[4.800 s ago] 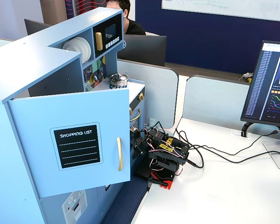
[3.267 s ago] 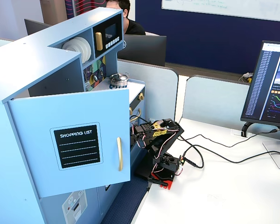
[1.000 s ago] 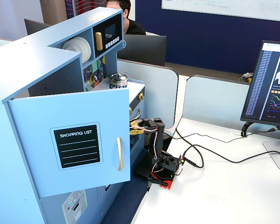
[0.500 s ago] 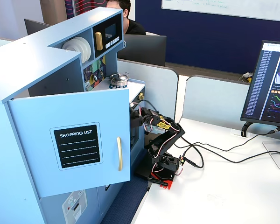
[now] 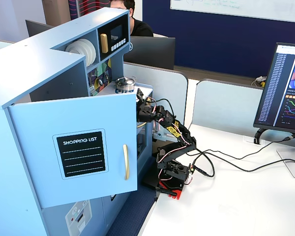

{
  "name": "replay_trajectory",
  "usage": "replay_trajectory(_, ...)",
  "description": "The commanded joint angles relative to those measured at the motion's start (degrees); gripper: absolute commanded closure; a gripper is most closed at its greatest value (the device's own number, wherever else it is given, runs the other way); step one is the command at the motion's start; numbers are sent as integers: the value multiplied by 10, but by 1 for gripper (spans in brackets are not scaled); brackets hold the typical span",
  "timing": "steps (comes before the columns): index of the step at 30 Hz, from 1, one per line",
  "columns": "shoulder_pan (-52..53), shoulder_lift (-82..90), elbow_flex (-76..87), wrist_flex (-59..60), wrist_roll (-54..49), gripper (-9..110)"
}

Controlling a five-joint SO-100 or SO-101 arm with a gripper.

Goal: Pick up the green pineapple from the left cabinet and place it in the green recipient

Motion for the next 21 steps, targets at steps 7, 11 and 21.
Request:
replay_trajectory(7,95,-229,-177,-171,39,101)
replay_trajectory(11,129,-321,-221,-221,33,101)
replay_trajectory(21,165,-443,-296,-232,52,98)
